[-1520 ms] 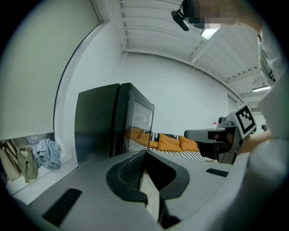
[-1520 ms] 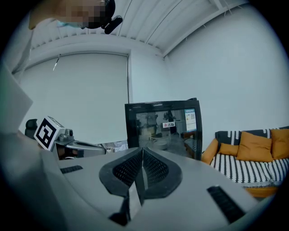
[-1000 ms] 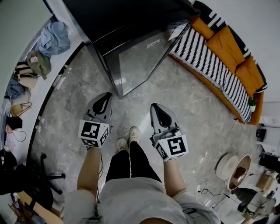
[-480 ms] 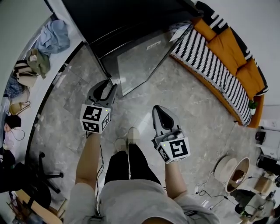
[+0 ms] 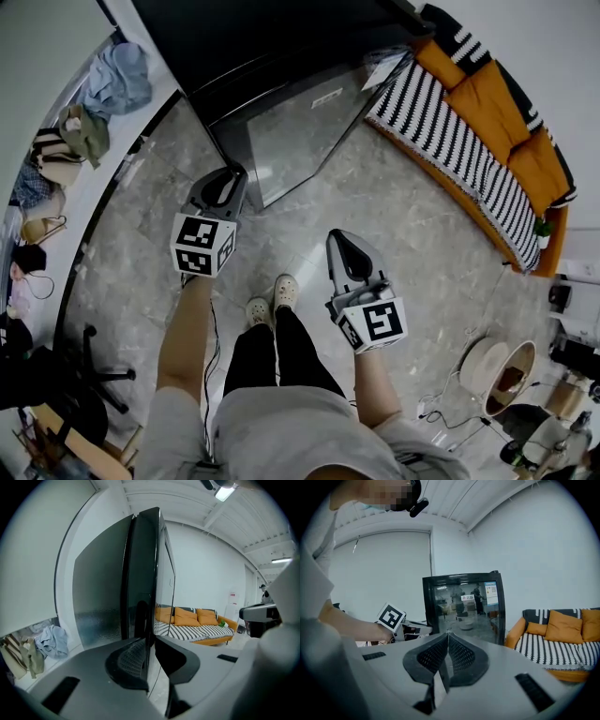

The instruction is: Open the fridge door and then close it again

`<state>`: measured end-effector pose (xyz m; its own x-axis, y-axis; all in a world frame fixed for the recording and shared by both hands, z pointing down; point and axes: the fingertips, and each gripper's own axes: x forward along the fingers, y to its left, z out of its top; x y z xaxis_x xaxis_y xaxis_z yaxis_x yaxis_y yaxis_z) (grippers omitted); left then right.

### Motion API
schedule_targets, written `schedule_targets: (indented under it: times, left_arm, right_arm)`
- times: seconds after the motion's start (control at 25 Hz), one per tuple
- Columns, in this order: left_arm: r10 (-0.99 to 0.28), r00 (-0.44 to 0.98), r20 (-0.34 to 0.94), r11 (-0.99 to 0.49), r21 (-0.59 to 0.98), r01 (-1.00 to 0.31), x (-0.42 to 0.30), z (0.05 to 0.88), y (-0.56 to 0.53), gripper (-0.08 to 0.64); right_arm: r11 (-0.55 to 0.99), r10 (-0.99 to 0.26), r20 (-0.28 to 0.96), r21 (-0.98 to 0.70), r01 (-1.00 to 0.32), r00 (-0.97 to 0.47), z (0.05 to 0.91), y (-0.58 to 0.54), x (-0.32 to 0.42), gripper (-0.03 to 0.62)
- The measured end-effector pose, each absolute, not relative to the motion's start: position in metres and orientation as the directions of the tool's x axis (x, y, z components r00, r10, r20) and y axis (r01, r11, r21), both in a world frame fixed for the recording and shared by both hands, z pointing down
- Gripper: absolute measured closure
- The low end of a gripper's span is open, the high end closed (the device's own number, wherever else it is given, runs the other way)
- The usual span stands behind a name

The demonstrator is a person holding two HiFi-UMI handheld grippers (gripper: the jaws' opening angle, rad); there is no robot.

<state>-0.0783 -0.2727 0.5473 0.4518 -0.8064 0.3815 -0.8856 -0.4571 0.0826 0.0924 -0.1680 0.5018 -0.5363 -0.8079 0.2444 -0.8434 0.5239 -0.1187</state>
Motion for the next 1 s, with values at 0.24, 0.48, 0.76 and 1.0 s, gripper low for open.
schedule_targets:
  times: [0.24, 0.48, 0.76, 1.0]
  left_arm:
    - [-0.82, 0.409, 0.399, -0.423, 0.059, -0.904, -0.079, 0.548, -0.269, 0.495]
    - [-0.825, 0.391, 0.407, -0.404, 0.057, -0.913, -0.08, 0.548, -0.269, 0.497]
    - [-0.829, 0.392, 0.398, -0.404, 0.058, -0.913, -0.081, 0.548, -0.268, 0.497]
    - [-0.83, 0.4, 0.389, -0.411, 0.06, -0.91, -0.08, 0.547, -0.269, 0.499]
  right_arm:
    - [0.517, -0.813, 0.243, -0.119, -0.848, -0.529, 0.501, -0.162, 0.097, 0.575]
    - [0.504, -0.822, 0.238, -0.116, -0.856, -0.517, 0.497, -0.163, 0.102, 0.575]
    - [0.489, -0.832, 0.237, -0.113, -0.865, -0.502, 0.495, -0.166, 0.104, 0.575]
    - [0.476, -0.839, 0.242, -0.11, -0.872, -0.488, 0.494, -0.169, 0.104, 0.575]
